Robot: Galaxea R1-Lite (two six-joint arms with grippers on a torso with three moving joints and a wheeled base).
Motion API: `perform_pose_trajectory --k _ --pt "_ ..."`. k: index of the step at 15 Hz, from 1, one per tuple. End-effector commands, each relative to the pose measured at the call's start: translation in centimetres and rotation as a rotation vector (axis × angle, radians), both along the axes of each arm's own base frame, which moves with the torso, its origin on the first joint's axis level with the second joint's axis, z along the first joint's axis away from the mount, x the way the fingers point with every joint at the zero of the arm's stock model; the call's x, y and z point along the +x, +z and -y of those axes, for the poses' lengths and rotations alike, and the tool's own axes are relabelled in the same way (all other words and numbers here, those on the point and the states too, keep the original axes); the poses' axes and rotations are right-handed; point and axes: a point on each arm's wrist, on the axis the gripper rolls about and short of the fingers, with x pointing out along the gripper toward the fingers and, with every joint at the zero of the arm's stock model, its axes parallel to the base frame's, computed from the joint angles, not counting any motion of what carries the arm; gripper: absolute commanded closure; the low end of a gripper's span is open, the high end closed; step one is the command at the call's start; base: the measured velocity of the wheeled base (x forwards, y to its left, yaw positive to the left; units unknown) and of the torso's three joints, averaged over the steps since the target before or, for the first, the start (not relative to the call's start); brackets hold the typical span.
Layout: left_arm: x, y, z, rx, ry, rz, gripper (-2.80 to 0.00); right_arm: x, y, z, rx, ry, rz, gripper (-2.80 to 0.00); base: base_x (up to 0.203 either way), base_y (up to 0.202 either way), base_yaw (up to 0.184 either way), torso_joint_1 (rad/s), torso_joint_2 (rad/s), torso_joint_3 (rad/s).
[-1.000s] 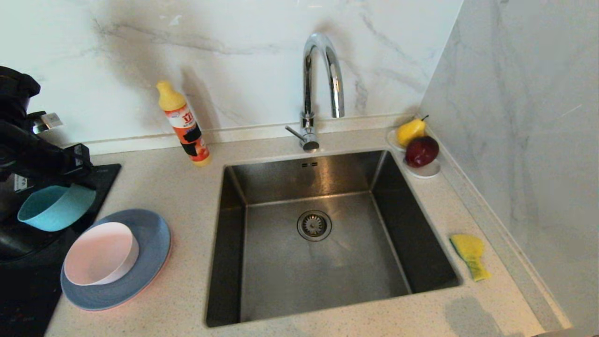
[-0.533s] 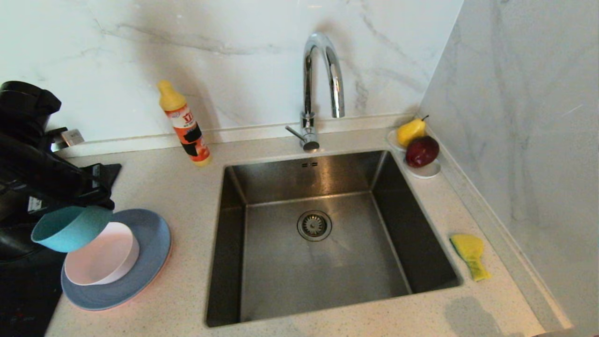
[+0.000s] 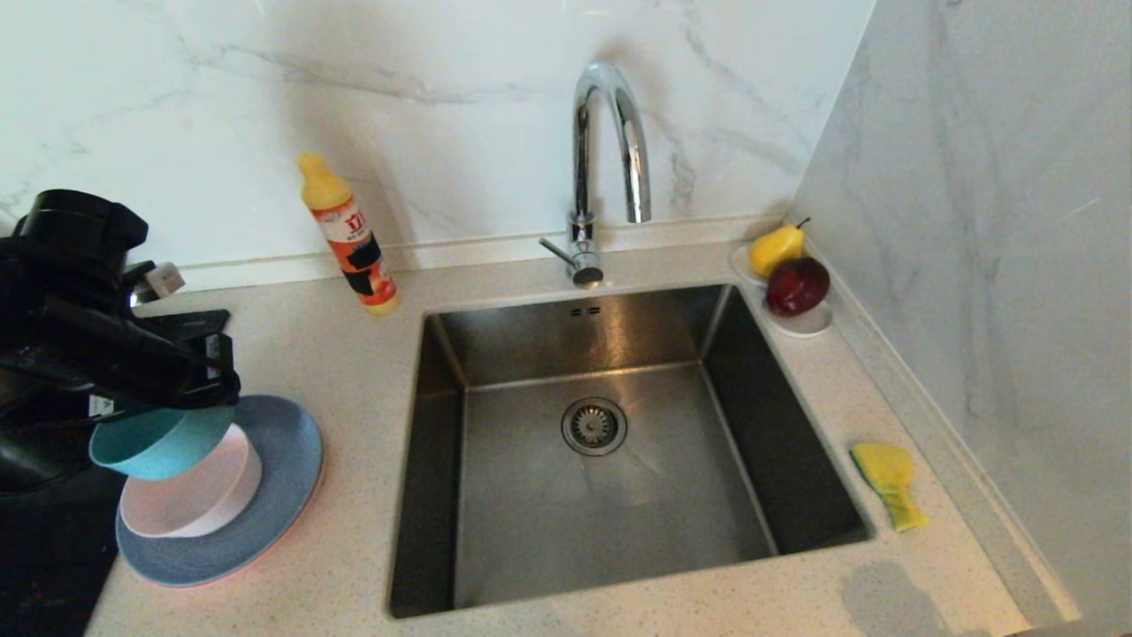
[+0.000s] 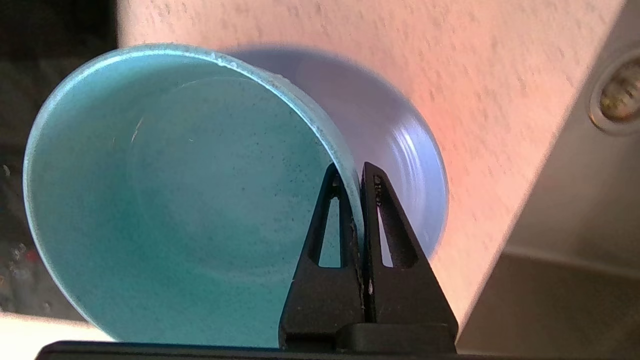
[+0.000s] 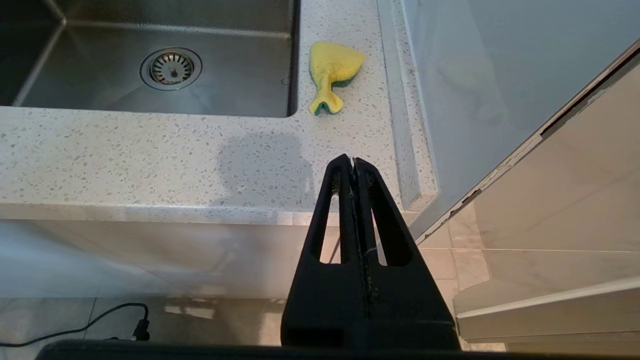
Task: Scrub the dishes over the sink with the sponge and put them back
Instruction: Place the bowl on the bowl
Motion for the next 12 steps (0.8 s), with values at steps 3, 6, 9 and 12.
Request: perform_pose_trajectory --k 3,6,9,12 --pt "1.4 -1.8 -0.2 -0.001 0.016 -0.035 0.00 0.0 0.0 0.0 -0.001 0.001 -0.001 0.00 0.000 0.000 0.000 0.000 0.00 0.000" --pt "1.0 -1.1 0.0 -0.008 0.024 -0.011 0.00 0.0 0.0 0.0 -0.001 0.000 -0.001 0.00 0.000 0.000 0.000 0.000 0.00 0.000" --pt "-0.2 0.6 0.3 -0.009 0.025 0.038 0.00 0.0 0.0 0.0 -0.001 0.001 -0.001 0.00 0.000 0.000 0.000 0.000 0.00 0.000" --pt "-1.3 1.8 0.7 -0.005 0.021 0.052 0.00 0.0 0.0 0.0 -0.001 0.000 -0.001 0.00 0.000 0.000 0.000 0.000 0.00 0.000"
